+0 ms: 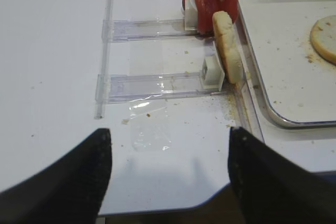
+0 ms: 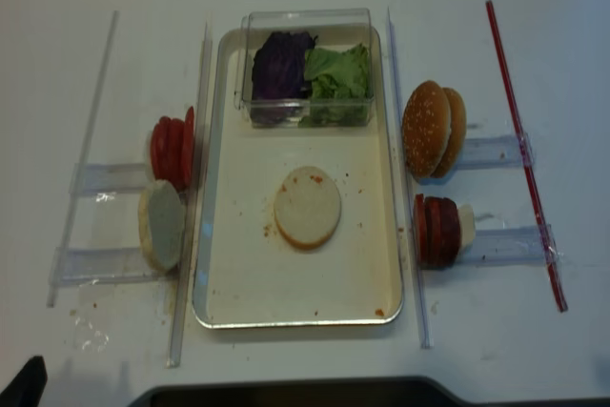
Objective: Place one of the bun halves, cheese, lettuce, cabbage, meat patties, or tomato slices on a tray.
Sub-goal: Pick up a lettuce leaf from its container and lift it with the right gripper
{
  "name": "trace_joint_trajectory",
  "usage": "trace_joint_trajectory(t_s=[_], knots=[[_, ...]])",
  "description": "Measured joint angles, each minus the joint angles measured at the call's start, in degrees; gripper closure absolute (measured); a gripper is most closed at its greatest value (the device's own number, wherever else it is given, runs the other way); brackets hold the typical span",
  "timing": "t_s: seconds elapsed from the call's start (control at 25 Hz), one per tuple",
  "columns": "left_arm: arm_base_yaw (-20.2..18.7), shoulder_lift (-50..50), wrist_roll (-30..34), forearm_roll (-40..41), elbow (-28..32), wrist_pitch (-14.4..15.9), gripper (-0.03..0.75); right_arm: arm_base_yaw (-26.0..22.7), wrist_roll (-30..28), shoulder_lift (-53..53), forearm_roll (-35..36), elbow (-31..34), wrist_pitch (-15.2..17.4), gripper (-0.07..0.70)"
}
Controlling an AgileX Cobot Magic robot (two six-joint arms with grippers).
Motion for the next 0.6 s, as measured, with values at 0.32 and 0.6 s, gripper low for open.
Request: trace_joint_trajectory(t_s=[0.32, 0.6], knots=[[0.0, 0.0, 0.0, 0.4, 0.0, 0.0, 0.279, 0.0, 0.0, 12.67, 0.37, -8.44, -2.25, 0.109], [0.0, 0.0, 0.0, 0.4, 0.0, 0.0, 0.279, 0.0, -1.77, 23.11, 4.7, -16.19, -0.29, 0.109]])
